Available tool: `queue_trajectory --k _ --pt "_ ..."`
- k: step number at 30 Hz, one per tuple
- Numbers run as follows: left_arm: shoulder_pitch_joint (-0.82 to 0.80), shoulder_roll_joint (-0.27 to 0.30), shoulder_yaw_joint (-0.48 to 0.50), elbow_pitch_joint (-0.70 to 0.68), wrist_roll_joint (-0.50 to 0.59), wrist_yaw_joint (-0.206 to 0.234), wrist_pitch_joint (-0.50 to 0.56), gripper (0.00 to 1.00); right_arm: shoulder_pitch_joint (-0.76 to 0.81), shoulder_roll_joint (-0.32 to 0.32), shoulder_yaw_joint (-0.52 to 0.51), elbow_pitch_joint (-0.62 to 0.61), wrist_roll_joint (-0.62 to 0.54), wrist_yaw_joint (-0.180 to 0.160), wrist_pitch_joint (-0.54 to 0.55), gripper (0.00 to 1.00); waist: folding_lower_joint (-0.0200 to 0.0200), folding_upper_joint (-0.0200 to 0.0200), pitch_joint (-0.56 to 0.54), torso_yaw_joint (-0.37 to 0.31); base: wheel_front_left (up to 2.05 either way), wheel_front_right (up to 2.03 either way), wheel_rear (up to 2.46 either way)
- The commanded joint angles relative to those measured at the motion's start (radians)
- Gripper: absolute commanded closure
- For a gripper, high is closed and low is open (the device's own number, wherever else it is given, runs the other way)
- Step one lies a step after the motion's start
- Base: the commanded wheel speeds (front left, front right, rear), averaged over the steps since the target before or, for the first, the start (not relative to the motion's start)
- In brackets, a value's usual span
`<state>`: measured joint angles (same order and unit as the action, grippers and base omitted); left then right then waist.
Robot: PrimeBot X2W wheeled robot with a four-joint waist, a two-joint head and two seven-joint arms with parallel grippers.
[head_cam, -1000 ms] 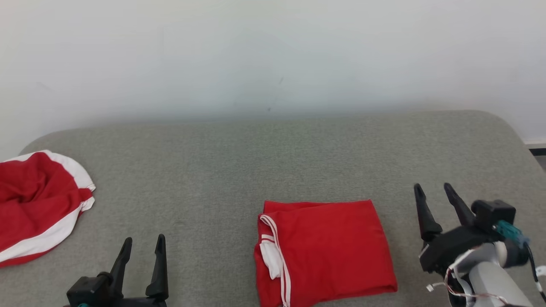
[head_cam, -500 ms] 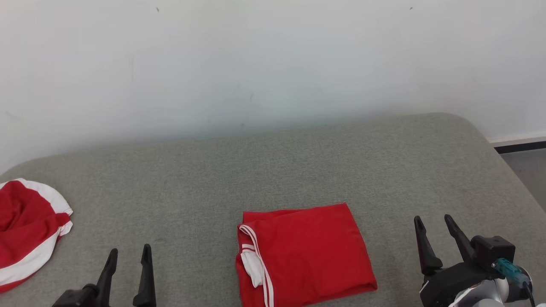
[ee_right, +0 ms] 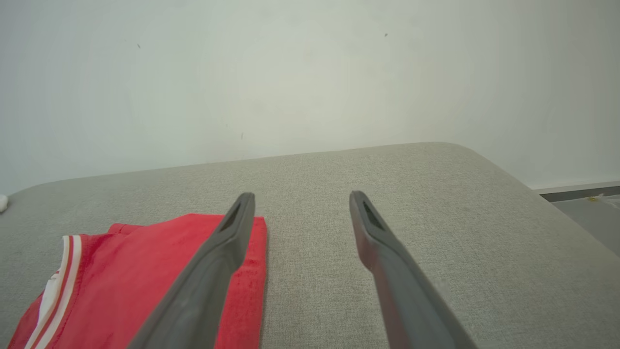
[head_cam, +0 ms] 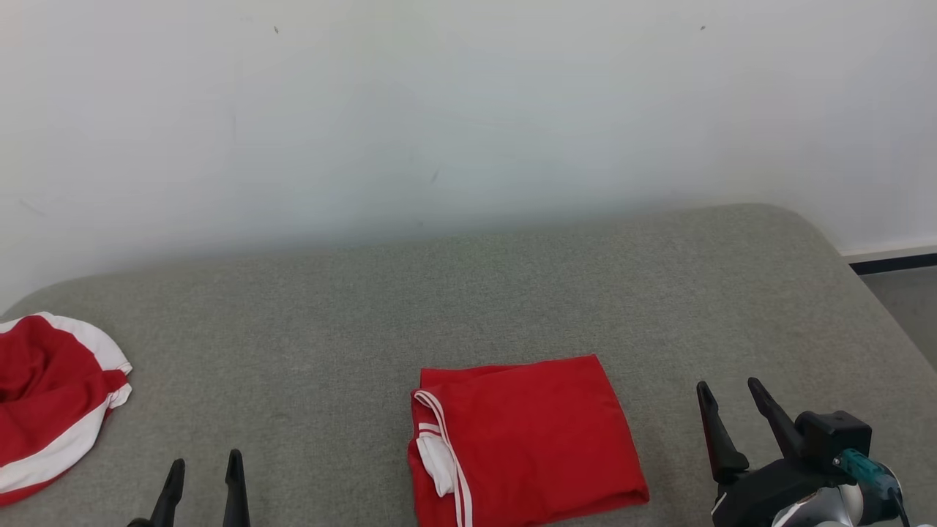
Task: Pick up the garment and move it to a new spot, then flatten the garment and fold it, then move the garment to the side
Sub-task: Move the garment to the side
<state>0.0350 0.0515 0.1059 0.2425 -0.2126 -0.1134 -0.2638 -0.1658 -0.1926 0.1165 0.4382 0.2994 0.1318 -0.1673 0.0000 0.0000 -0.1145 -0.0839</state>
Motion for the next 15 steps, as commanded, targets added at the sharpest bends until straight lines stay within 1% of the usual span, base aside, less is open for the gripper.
queue_trajectory --k 1,9,12,15 --pt "0.016 -0.001 0.004 -0.002 0.01 0.0 -0.001 0.0 0.009 0.0 0.003 -0.003 0.008 -0.002 0.002 0.0 0.0 0.0 0.001 0.004 0.0 0.0 0.0" --pt "0.016 -0.001 0.005 -0.004 0.003 0.002 -0.001 0.0 0.012 0.008 -0.007 -0.008 0.022 -0.002 0.005 0.0 0.0 0.0 0.007 0.011 0.0 0.0 0.0" --pt "0.014 -0.001 -0.002 -0.006 -0.006 0.005 -0.001 0.0 0.0 0.001 0.012 -0.004 0.029 -0.002 0.037 0.0 0.0 0.0 0.013 0.014 0.0 0.0 0.0" --pt "0.013 -0.001 -0.01 -0.01 -0.003 0.005 -0.001 0.0 -0.029 -0.013 0.031 0.005 0.059 -0.002 0.106 0.0 0.0 0.0 0.022 0.02 0.0 0.0 0.0"
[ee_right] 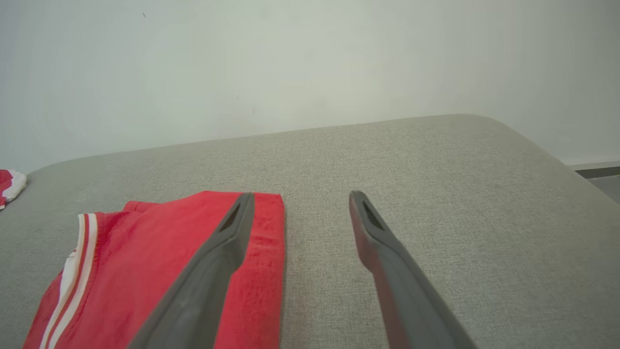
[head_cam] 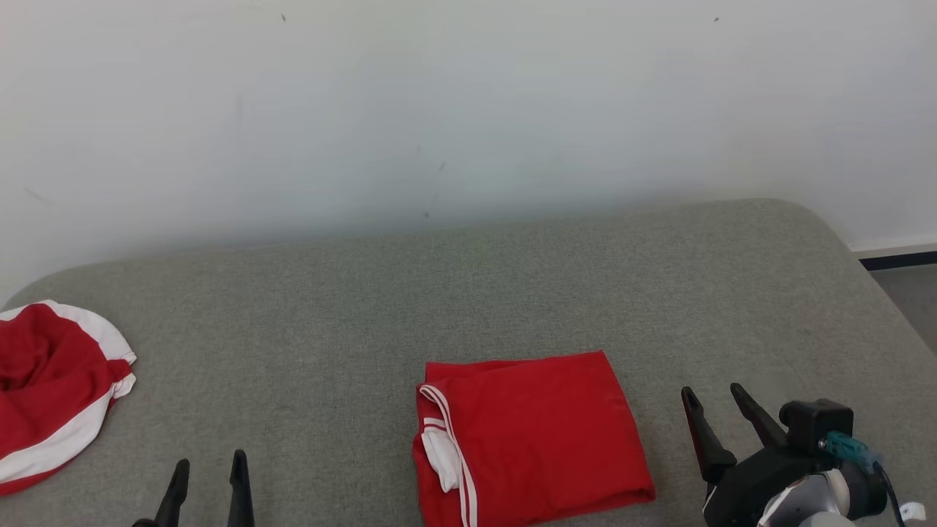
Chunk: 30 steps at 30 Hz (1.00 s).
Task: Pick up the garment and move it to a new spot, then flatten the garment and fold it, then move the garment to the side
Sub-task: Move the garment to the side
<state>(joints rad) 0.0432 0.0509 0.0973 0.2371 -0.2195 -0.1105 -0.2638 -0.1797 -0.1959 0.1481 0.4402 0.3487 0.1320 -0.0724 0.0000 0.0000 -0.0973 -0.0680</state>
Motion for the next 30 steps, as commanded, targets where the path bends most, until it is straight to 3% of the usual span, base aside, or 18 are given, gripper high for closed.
queue_trajectory --k 1,13,22,30 --pt "0.005 0.0 -0.003 -0.007 0.005 0.002 -0.001 0.0 -0.025 -0.013 -0.001 0.014 0.019 -0.002 0.049 0.0 0.0 0.0 0.008 0.008 0.0 0.0 0.0" --pt "-0.019 -0.001 -0.055 -0.008 0.02 -0.004 -0.001 0.0 -0.177 -0.019 -0.007 0.169 0.063 -0.002 0.422 0.0 0.0 0.0 0.07 0.101 0.0 0.0 0.0" --pt "-0.042 0.0 -0.08 -0.022 0.013 -0.011 -0.001 0.0 -0.215 0.012 -0.041 0.239 0.083 -0.002 0.491 0.0 0.0 0.0 0.125 0.18 0.0 0.0 0.0" --pt "-0.088 0.0 -0.105 -0.02 0.001 -0.015 -0.001 0.0 -0.238 0.006 -0.086 0.319 0.001 -0.002 0.549 0.0 0.0 0.0 0.171 0.226 0.0 0.0 0.0"
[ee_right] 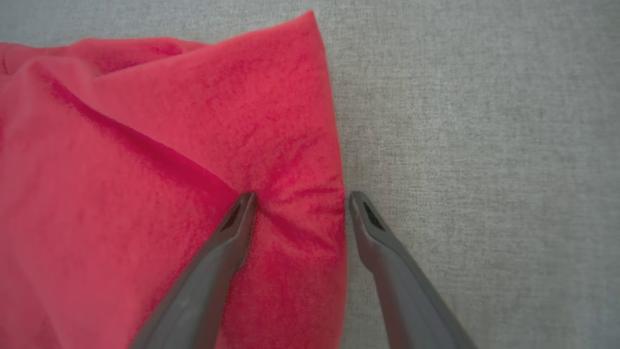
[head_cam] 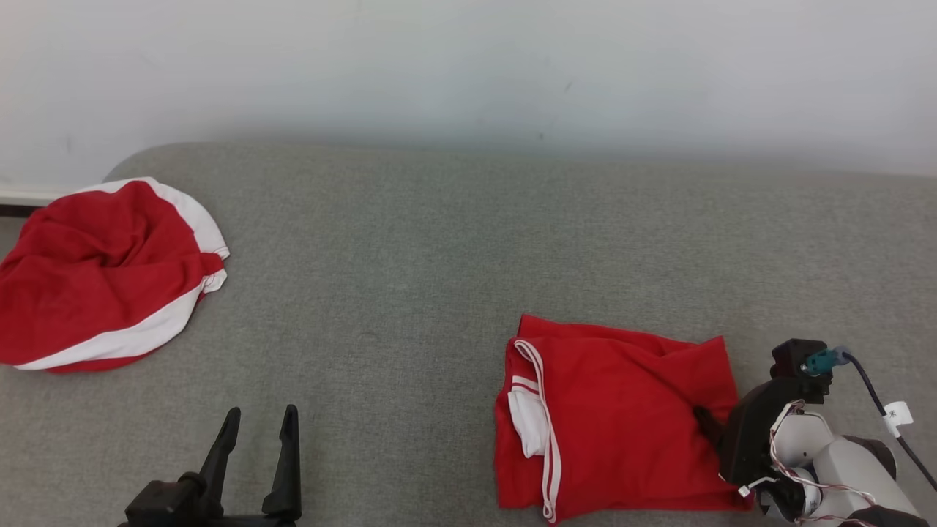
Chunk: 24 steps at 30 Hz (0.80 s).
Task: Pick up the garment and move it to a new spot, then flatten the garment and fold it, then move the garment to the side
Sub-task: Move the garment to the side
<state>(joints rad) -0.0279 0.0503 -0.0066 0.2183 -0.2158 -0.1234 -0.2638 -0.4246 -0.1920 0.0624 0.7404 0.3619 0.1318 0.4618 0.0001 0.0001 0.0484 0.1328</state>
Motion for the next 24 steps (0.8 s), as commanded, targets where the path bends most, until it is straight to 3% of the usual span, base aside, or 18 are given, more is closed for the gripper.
queue_trajectory --k 1,5,7,8,16,24 --pt "-0.021 0.001 -0.005 -0.001 -0.004 -0.002 -0.001 0.0 0.005 0.005 -0.006 0.031 -0.024 -0.002 0.025 0.0 -0.0001 -0.0001 0.03 0.029 0.0 0.0 0.0" --pt "-0.036 0.001 -0.016 -0.001 -0.007 -0.003 -0.001 0.0 0.0 0.02 -0.026 0.065 -0.058 -0.002 0.064 0.0 -0.0001 -0.0001 0.04 0.037 0.0 0.0 0.0" --pt "-0.041 0.001 -0.019 -0.003 -0.006 -0.002 -0.001 0.0 -0.002 0.023 -0.023 0.064 -0.07 -0.002 0.077 0.84 -0.0001 -0.0001 0.042 0.037 0.0 0.0 0.0" --pt "-0.043 0.0 -0.021 -0.004 -0.006 -0.001 -0.001 0.0 -0.002 0.019 -0.016 0.058 -0.077 -0.002 0.076 1.0 -0.0001 -0.0001 0.042 0.036 0.0 0.0 0.0" --pt "-0.051 0.0 -0.025 -0.039 -0.011 0.007 0.0 0.0 -0.083 -0.072 0.063 -0.042 -0.119 -0.003 0.072 1.0 -0.0001 -0.0001 0.068 -0.009 0.0 0.0 0.0" --pt "-0.114 0.0 -0.012 -0.115 -0.013 0.007 0.0 0.0 -0.231 -0.161 0.14 -0.12 -0.105 -0.002 0.088 1.0 -0.0001 -0.0001 0.186 -0.086 0.0 0.0 0.0"
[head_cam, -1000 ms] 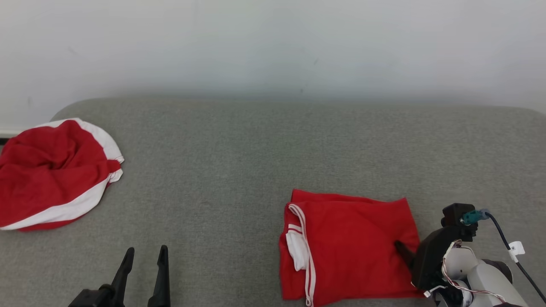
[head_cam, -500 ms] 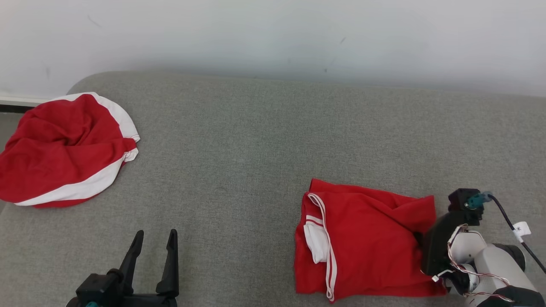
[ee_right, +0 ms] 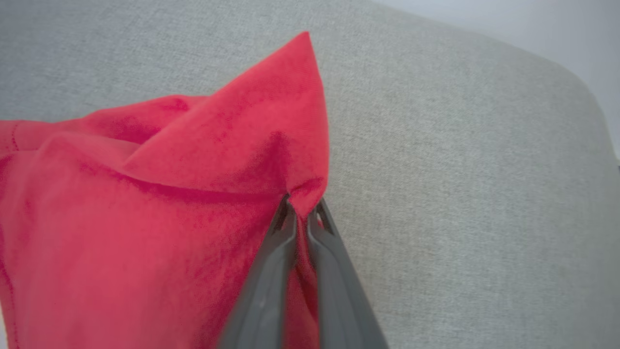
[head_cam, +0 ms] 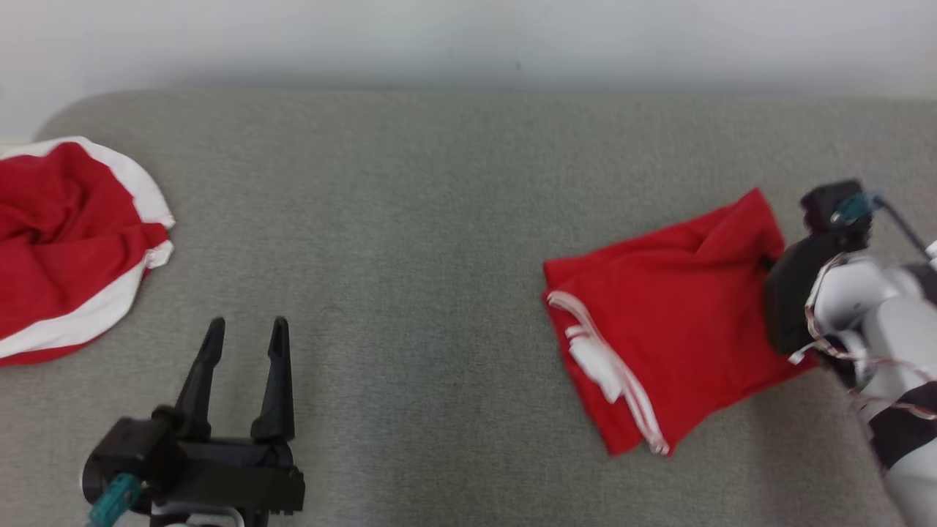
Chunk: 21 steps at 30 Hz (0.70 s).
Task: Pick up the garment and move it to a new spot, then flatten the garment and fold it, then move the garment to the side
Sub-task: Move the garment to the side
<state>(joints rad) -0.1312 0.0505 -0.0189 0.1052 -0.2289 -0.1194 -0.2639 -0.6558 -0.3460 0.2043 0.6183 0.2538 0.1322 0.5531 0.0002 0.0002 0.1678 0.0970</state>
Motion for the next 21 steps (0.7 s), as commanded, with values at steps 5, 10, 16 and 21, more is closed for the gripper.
queue_trajectory --k 5,10,16,21 --pt "-0.062 0.0 0.018 -0.056 0.024 -0.003 0.0 0.0 -0.106 -0.084 0.003 -0.022 0.011 -0.003 -0.003 1.0 -0.0002 -0.0002 0.162 -0.123 0.0 0.0 0.0" --pt "-0.119 0.008 0.008 -0.1 0.044 -0.009 0.0 0.0 -0.174 -0.151 -0.024 -0.019 0.007 -0.003 -0.021 1.0 -0.0002 -0.0002 0.248 -0.19 0.0 0.0 0.0" --pt "-0.19 0.028 -0.032 -0.125 0.064 -0.01 0.0 0.0 -0.213 -0.225 -0.09 0.009 -0.019 -0.003 -0.087 1.0 -0.0002 -0.0002 0.315 -0.237 0.0 0.0 0.0" --pt "-0.233 0.056 -0.061 -0.149 0.066 -0.01 0.0 0.0 -0.223 -0.271 -0.125 0.004 -0.071 -0.003 -0.172 1.0 -0.0002 -0.0002 0.356 -0.259 0.0 0.0 0.0"
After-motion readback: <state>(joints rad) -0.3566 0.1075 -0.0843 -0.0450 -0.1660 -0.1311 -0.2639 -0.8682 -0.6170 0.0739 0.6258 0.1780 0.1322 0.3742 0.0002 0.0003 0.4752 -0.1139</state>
